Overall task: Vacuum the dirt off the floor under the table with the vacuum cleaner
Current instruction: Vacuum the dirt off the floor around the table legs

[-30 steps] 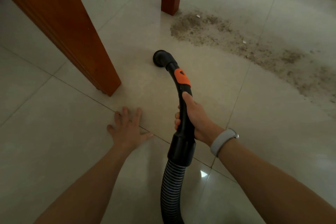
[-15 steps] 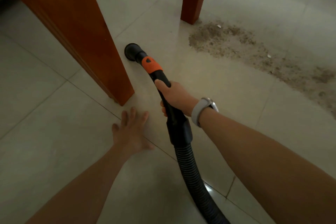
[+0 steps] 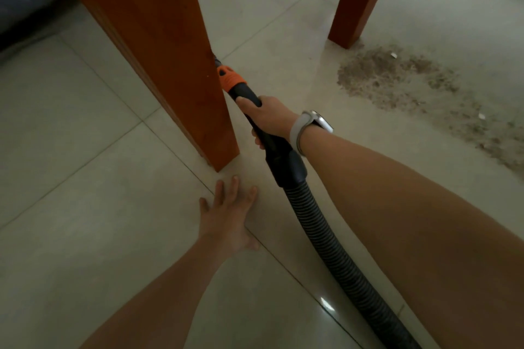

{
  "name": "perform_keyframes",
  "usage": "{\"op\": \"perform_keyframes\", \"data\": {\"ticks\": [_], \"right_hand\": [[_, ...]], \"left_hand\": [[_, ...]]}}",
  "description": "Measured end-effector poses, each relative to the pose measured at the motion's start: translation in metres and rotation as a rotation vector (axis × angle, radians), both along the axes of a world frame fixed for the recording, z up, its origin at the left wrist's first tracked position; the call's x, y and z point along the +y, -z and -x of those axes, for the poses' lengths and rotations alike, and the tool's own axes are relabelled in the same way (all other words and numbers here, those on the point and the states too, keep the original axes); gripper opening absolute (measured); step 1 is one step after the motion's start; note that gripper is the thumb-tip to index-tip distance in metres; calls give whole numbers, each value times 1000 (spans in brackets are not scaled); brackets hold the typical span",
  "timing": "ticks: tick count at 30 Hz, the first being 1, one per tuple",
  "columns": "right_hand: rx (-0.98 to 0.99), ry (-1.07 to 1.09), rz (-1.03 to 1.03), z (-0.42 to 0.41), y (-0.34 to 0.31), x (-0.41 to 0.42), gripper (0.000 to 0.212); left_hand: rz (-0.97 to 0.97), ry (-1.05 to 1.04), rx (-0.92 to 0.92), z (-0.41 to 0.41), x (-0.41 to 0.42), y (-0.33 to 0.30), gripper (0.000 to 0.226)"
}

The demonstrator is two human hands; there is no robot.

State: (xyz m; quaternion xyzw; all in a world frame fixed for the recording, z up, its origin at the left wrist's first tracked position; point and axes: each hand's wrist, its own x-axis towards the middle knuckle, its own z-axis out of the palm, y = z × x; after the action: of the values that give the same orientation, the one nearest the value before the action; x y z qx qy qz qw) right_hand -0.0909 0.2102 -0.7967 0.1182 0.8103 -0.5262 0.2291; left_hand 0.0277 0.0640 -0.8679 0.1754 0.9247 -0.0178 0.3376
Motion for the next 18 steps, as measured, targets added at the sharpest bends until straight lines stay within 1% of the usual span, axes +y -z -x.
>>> {"op": "perform_keyframes", "data": {"ticks": [5,9,14,18], "right_hand": [[-1,47,-1,11,-3,4,34],[-18,115,14,12,-6,8,33],[-48,237,74,1,-9,16,32],[-64,303,78,-13,-10,22,34]], "left_hand": [[9,4,16,1,1,3,117],[16,-6,-7,2,6,-1,118],[28,-3,-38,2,7,-6,117],[33,17,-46,2,6,-7,116]]}}
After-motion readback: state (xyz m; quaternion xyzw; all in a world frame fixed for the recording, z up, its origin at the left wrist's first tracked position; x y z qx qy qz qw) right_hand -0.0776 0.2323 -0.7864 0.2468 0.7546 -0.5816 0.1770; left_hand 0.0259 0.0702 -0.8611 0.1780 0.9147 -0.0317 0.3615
